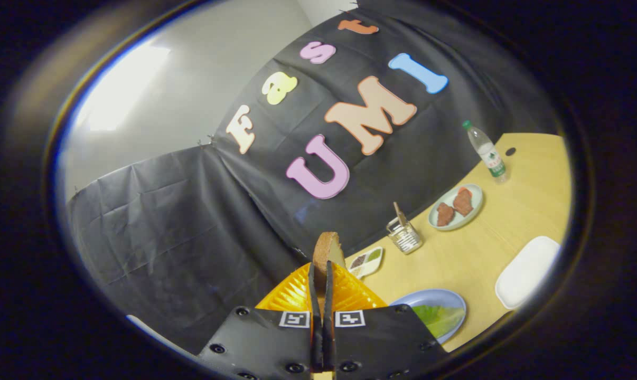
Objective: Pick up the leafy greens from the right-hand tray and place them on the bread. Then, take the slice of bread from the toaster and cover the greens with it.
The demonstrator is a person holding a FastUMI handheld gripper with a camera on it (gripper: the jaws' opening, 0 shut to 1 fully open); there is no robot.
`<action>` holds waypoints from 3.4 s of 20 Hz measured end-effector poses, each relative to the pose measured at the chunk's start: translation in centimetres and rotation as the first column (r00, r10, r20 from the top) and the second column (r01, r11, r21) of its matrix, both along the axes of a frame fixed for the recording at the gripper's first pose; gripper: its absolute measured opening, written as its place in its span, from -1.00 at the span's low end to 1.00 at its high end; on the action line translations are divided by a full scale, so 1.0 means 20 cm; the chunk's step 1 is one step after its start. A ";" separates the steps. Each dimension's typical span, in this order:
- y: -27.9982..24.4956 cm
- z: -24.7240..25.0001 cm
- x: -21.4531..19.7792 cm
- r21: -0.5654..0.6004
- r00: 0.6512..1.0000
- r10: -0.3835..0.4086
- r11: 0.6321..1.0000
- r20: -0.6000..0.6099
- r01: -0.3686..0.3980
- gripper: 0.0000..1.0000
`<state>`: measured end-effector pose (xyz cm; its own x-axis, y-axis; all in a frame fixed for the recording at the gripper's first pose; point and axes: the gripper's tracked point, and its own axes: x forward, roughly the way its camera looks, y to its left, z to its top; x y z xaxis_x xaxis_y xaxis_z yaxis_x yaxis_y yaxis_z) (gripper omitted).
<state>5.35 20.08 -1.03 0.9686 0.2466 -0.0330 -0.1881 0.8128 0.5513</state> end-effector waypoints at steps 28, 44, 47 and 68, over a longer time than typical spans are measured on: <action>-0.32 -0.90 0.00 -0.272 0.926 -0.202 0.955 -0.318 0.115 -0.76; -0.43 -0.51 -0.14 -0.486 0.981 -0.176 0.867 -0.083 0.115 0.66; -0.49 -0.37 -0.18 -0.545 0.983 -0.184 0.826 -0.015 0.147 0.88; -0.78 0.39 -0.15 -0.562 0.925 -0.166 0.753 0.340 0.342 0.95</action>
<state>2.27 4.42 6.75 0.9861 0.0035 0.1663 0.0141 0.9944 -0.1047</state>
